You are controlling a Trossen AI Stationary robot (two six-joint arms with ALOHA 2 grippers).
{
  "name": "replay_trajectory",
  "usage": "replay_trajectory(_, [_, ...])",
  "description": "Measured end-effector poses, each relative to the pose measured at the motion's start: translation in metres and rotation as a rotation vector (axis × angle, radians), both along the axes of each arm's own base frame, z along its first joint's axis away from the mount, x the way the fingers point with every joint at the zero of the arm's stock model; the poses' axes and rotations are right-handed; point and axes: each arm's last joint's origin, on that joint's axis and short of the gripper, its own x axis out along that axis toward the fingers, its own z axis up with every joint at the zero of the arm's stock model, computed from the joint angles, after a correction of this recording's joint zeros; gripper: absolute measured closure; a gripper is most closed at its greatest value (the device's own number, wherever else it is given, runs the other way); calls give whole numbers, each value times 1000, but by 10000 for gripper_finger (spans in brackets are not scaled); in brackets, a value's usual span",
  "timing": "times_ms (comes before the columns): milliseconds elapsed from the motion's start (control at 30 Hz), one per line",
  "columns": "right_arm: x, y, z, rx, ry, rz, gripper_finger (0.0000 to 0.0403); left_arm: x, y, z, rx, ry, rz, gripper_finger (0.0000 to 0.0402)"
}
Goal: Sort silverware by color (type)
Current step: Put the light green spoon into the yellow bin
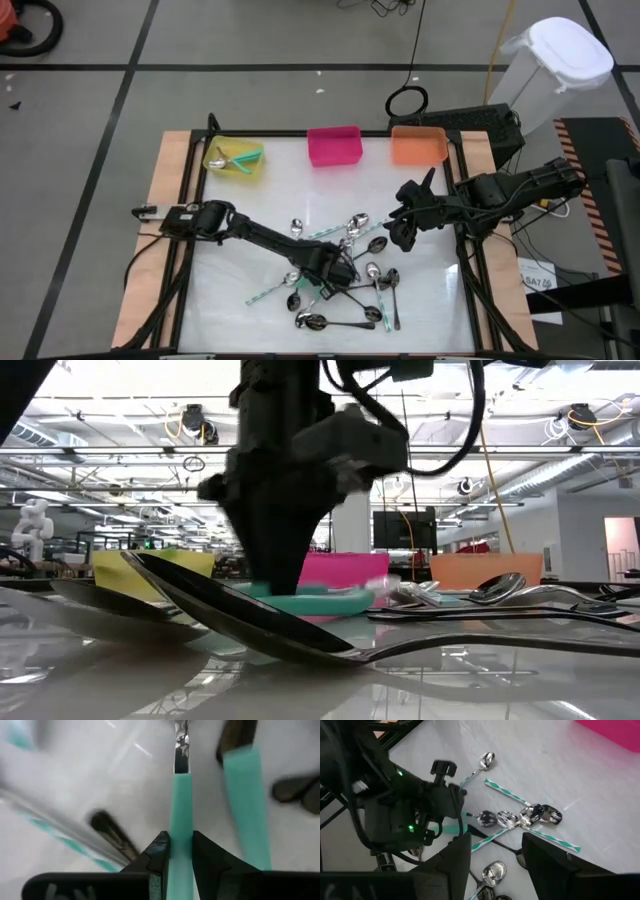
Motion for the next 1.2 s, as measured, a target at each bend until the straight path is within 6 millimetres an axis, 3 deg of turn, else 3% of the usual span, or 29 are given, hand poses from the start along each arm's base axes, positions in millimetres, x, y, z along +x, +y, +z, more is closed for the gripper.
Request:
replay_trajectory(467, [-3, -1, 1, -8, -1, 9, 232, 10, 27, 112, 138, -168, 54, 343])
replay_trajectory(667, [-23, -10, 17, -18, -112, -72, 232, 4, 41, 133, 151, -209, 105, 343])
replay_trajectory(800, [-34, -15, 27, -39, -194, -117, 232, 3, 43, 136, 164, -221, 103, 343])
replay_trajectory(1000, [-37, -17, 30, -67, -228, -156, 232, 3, 48, 145, 162, -267, 106, 343])
replay_trajectory(1200, [-37, -18, 30, -87, -228, -162, 232, -9, 56, 170, 186, -337, 134, 343])
